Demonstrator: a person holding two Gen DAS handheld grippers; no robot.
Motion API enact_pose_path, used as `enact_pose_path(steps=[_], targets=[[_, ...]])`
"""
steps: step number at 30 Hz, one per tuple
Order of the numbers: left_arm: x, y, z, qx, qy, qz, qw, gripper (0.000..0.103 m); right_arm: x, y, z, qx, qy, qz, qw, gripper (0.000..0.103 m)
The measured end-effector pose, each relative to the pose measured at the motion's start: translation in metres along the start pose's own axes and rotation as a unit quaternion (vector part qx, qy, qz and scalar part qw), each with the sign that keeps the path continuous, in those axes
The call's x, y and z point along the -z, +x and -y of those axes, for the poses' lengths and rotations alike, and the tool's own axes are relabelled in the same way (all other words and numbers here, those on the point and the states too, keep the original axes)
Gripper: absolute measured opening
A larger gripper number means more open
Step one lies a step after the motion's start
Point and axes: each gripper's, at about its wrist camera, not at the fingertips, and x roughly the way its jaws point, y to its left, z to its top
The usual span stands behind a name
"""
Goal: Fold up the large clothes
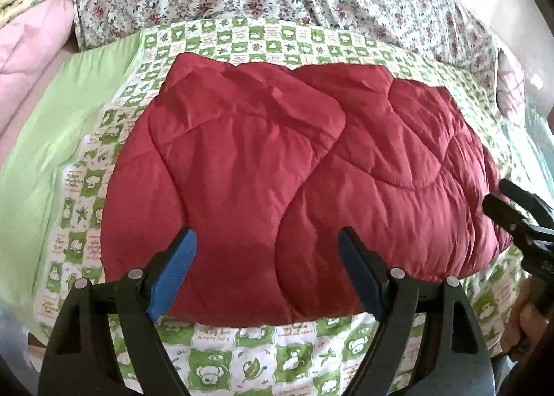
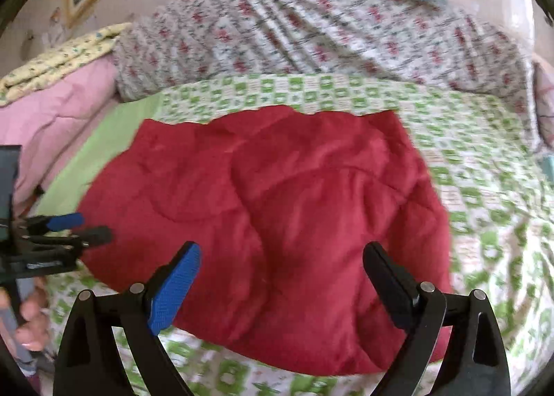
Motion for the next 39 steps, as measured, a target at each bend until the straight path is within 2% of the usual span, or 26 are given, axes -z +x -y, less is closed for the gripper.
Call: enact_pose_path(steps=[3,9,23,30,34,37,39], targets=[[-0.008,0.002,-0.006,-0.001,-0.006,0.008,1.0,0.084,-0.012,0.02,0.002,0.002,0.002,-0.021,1.0,0.095],[-0.022,0.042,-0.023,0.008,-0.027,-0.034,0.999,0.084,-0.022,0.064,0.023,0.022,0.029,-0.072,0.997,0.096],[-0.038,0.081,-0.019,-0.022,-0.009,-0.032,0.9992,0.092,-0.03,0.099,0.042,0.03,0.038,-0.077,0.996,0.098],[-0.036,0.069,-0.021,-0.021,-0.017,-0.024,0.9993,0.093,-0.027,0.099,0.042,0.029,0.035,-0.076,0.996,0.098],[-0.025,0.044,-0.019,0.009,-0.024,-0.014,0.9996,0.092,-0.028,0.099,0.043,0.029,0.037,-0.072,0.996,0.098],[-0.017,0.029,-0.009,0.032,-0.014,-0.005,0.9994,0.092,-0.029,0.099,0.043,0.029,0.038,-0.072,0.996,0.099],[-0.014,0.034,0.003,0.018,0.008,-0.015,0.9997,0.093,-0.031,0.096,0.042,0.03,0.041,-0.07,0.996,0.099]])
